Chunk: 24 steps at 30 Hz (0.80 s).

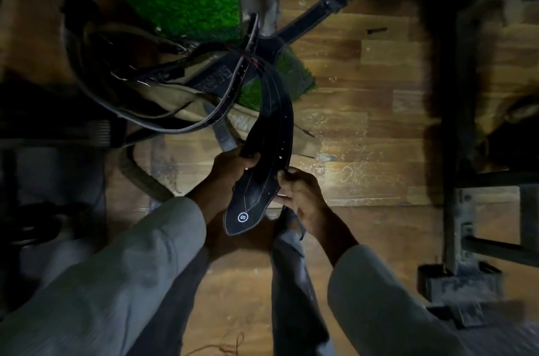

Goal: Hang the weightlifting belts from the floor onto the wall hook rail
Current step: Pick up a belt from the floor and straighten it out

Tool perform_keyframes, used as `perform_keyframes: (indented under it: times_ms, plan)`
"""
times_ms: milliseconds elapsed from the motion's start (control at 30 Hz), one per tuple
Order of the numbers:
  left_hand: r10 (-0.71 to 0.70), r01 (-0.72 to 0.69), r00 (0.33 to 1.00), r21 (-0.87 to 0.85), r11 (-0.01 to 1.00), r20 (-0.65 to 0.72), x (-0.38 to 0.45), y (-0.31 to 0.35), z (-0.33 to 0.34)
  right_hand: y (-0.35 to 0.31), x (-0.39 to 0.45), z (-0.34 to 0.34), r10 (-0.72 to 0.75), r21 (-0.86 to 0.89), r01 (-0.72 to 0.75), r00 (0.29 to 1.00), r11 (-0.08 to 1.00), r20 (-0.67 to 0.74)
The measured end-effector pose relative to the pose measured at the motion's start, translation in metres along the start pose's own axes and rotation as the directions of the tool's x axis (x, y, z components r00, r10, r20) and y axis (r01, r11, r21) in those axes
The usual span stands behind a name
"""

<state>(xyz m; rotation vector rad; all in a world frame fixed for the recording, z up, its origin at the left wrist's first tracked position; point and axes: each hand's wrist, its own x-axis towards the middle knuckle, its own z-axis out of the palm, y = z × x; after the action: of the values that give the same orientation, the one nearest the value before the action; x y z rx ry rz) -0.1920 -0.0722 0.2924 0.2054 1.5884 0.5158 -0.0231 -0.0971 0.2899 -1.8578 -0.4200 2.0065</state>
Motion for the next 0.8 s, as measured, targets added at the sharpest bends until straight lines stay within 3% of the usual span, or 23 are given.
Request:
perform_keyframes:
  times_ms: [133, 300, 367, 533, 633, 800]
  plan:
    - [-0.022, 0.026, 0.999, -0.083, 0.996, 0.042, -0.044, 0.032, -0.034, -0.023, -0.038, 0.046, -0.002, 0.016, 0.002, 1.0, 1.0, -0.022]
    - [0.012, 0.021, 0.991, -0.248, 0.969, 0.132, -0.101, 0.054, -0.066, -0.066, -0.055, 0.102, -0.003, 0.192, 0.013, 0.998, 0.981, -0.055]
    - [0.009, 0.031, 0.99, -0.271, 0.962, 0.143, -0.119, 0.058, -0.085, -0.086, -0.064, 0.116, -0.007, 0.153, 0.014, 0.999, 0.988, -0.041]
    - [-0.093, 0.131, 0.989, -0.371, 0.92, 0.117, -0.175, 0.07, -0.131, -0.131, -0.108, 0.156, -0.066, -0.086, 0.072, 0.995, 0.994, 0.072]
    - [-0.061, 0.113, 0.99, -0.455, 0.883, 0.127, -0.217, 0.095, -0.15, -0.156, -0.144, 0.178, -0.06, -0.057, 0.069, 0.986, 0.996, 0.154]
    - [0.03, 0.014, 0.994, -0.382, 0.924, 0.107, -0.265, 0.141, -0.178, -0.19, -0.2, 0.208, -0.099, -0.033, 0.116, 0.939, 0.993, 0.331]
